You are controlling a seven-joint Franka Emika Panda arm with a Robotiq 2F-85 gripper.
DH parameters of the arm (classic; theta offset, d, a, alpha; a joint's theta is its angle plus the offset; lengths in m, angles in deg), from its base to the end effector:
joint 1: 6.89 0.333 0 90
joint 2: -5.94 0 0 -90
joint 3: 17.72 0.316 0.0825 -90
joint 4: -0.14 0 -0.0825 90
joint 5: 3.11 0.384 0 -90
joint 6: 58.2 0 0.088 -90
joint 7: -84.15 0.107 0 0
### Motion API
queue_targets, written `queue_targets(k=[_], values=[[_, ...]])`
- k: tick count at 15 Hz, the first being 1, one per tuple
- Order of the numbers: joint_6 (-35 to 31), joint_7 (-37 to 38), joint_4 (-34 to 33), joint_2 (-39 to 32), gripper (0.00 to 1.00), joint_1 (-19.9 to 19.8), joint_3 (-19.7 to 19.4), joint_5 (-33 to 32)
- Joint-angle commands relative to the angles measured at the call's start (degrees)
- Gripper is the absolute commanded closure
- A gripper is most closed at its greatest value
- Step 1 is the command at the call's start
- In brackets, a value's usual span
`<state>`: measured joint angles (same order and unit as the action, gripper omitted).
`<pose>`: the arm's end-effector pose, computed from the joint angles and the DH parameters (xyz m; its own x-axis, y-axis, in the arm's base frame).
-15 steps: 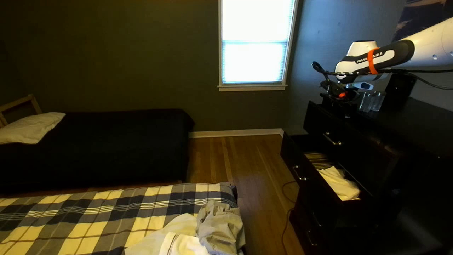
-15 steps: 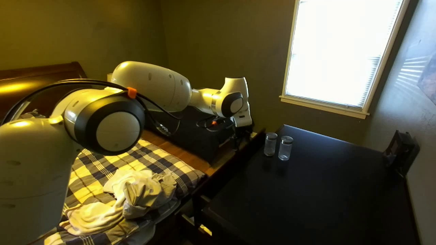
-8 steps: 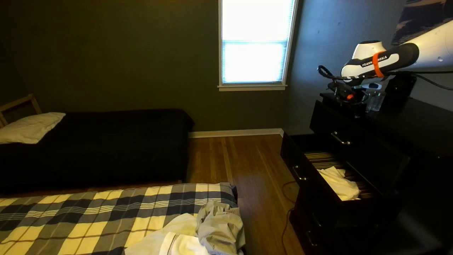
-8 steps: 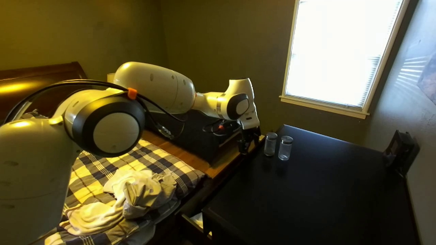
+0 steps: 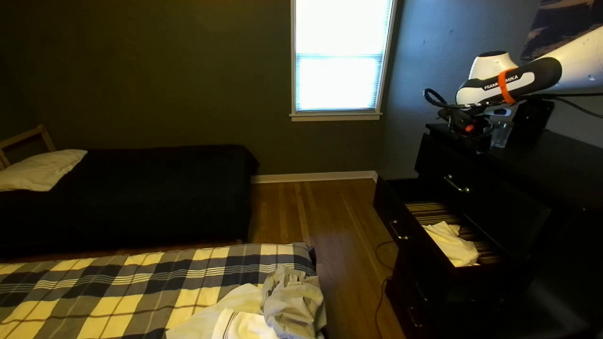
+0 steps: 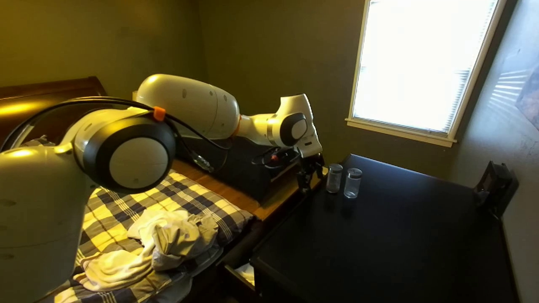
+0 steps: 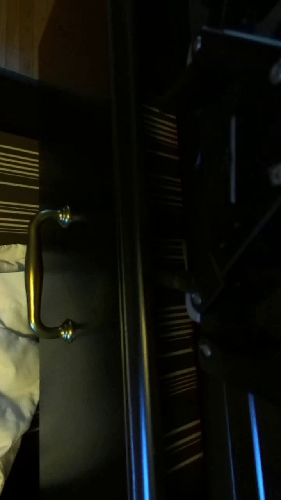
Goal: Remove the glass container from the top drawer, put it on the table and close the top drawer
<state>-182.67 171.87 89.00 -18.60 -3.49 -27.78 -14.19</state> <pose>0.6945 -0.0708 0.4263 0.0170 -0.9669 0.2545 -0.9836 -0.0619 -0.1696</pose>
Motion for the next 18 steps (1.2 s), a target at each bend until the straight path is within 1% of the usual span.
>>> queue_targets(k=[1,3,6,11,18], values=[[1.5,-0.8,3.4,5.0,0.0,1.3,1.0,-1.9],[3.9,-2.2,3.1,5.6,0.0,0.8,2.7,0.7],[7.0,-0.9,2.7,5.2,0.0,0.4,4.1,3.6],[6.7,0.6,4.1,3.0,0.0,-0.1,4.7,8.9],[3.9,4.3,5.0,0.7,0.0,-0.2,2.6,6.4]])
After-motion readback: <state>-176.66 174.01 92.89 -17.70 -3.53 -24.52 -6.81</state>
